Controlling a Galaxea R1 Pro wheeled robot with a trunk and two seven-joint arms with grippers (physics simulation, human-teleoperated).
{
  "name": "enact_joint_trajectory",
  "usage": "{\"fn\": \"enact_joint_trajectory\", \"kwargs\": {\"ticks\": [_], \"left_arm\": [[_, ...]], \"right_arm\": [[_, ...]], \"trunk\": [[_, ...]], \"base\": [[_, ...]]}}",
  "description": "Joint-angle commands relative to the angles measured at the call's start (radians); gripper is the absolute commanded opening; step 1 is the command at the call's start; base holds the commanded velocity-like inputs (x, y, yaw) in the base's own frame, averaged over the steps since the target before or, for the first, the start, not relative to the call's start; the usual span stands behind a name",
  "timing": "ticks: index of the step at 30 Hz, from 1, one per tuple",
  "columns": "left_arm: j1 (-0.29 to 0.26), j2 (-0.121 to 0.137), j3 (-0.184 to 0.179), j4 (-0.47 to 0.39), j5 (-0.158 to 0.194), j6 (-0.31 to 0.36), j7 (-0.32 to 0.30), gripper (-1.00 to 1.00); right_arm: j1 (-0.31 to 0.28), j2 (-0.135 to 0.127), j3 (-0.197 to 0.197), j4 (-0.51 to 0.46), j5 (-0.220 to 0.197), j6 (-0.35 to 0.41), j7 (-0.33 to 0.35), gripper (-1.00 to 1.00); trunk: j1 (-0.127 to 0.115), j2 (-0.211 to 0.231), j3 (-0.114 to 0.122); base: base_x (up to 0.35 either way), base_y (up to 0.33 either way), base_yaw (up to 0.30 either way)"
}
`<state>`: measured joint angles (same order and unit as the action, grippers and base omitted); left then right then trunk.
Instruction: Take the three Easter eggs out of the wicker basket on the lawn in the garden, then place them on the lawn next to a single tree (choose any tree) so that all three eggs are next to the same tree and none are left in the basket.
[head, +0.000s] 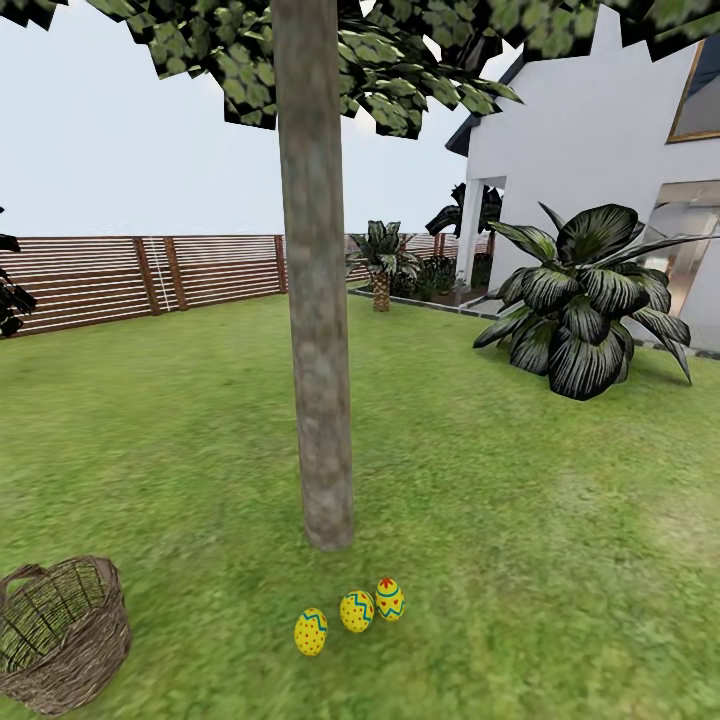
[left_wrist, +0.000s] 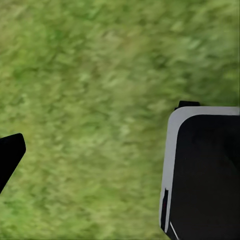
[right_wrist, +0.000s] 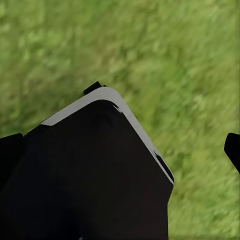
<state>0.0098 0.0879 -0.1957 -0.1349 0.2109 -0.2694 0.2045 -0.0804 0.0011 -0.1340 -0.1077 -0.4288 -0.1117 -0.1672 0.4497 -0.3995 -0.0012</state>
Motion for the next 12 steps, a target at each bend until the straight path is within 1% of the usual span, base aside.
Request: {"fn": "enact_joint_trajectory", "kwargs": {"ticks": [1, 12], "left_arm": [[0.001, 0.000, -0.009, -0.002, 0.009, -0.001, 0.004, 1.00], [0.001, -0.001, -0.007, -0.003, 0.009, -0.002, 0.004, 1.00]], "right_arm": [[0.000, 0.000, -0.007, 0.000, 0.001, -0.003, 0.000, 1.00], [0.000, 0.000, -0.007, 0.000, 0.001, -0.003, 0.000, 1.00]], "trunk": [[0.000, -0.001, 0.000], [0.000, -0.001, 0.000]], "base": [[0.000, 0.000, 0.000], [0.000, 0.000, 0.000]]}}
